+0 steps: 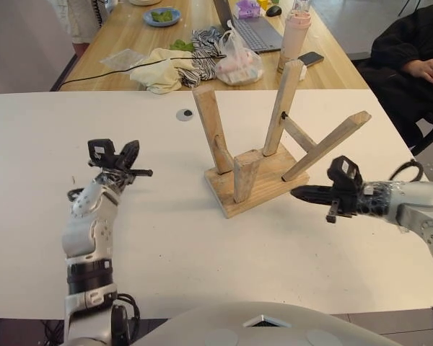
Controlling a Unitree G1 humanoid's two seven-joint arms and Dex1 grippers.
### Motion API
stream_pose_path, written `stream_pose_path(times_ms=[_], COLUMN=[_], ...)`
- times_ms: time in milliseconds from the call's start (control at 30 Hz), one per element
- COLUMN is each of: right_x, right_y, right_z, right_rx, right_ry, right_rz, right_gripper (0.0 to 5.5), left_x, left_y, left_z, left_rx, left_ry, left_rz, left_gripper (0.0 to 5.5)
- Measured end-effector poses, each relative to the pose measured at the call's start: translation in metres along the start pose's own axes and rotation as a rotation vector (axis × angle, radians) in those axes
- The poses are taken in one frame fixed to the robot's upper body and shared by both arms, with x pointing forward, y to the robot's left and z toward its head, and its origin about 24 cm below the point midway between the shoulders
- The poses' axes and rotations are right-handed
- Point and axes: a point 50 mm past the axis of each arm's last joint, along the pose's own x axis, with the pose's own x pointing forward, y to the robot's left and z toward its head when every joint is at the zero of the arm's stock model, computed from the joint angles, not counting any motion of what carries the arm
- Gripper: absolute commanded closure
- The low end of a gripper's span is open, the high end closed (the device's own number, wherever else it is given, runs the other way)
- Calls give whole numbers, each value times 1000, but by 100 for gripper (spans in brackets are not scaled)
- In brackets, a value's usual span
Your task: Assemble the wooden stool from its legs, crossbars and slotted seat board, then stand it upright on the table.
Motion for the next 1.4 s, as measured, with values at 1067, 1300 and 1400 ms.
stream_pose_path(times_ms=[1067,1300,1400], right_x=[91,91,92], right_y=[-36,1,-1], right_z=[-36,-30,-32], right_rx=[-220,-220,-205], right_ry=[-249,-246,-242], right_rz=[119,303,282], right_gripper=[191,191,191], left_x=[-1,-8,-6], left_y=[-65,-31,-24], left_z=[-57,-44,-44], left_rx=[260,330,307], left_ry=[472,495,494], left_rz=[-674,-652,-698], left_gripper=[376,376,376])
